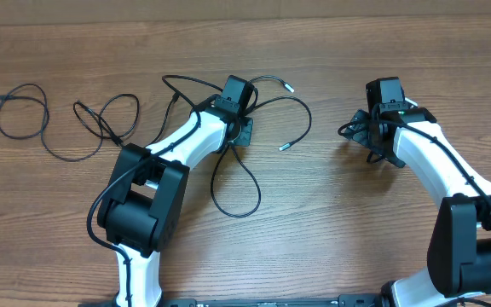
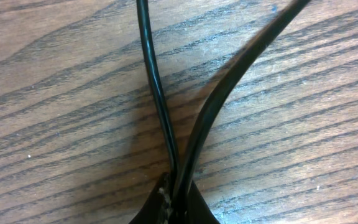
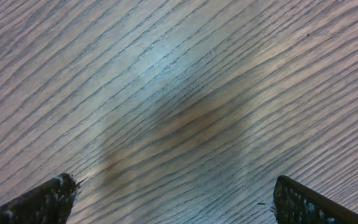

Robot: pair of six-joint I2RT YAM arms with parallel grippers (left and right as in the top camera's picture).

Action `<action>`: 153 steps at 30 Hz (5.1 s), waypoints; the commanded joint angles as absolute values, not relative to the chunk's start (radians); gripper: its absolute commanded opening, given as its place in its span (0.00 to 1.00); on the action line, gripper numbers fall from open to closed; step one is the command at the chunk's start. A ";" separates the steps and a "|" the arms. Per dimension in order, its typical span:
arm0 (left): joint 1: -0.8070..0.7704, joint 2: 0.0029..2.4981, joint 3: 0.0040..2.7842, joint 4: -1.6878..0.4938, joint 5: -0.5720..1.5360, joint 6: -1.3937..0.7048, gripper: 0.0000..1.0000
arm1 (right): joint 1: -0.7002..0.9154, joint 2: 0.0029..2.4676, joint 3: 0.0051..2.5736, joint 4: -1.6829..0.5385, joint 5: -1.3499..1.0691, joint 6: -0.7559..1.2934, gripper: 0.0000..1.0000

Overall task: Untangle cables
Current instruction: 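Drag the black cable with the left gripper to the far left pile, then release the cable at the left and lift the left gripper away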

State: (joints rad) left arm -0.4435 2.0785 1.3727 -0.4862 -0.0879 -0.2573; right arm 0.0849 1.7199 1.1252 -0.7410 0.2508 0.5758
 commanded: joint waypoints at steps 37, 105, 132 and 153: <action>-0.219 2.028 1.953 -1.234 -0.556 -0.408 0.04 | 0.081 1.719 1.121 -0.735 0.265 0.574 1.00; -0.045 2.029 1.639 -1.350 0.235 -0.119 0.94 | 0.081 1.719 1.121 -0.735 0.265 0.574 1.00; -0.242 1.593 0.896 -0.857 0.042 -0.289 1.00 | 0.081 1.719 1.121 -0.735 0.265 0.574 1.00; -0.242 1.593 0.896 -0.847 0.041 -0.289 0.99 | 0.081 1.719 1.121 -0.735 0.265 0.574 1.00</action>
State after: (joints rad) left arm -0.2462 1.5951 0.9028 -0.8482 0.0544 -0.2821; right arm 0.0849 1.7199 1.1252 -0.7410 0.2512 0.5758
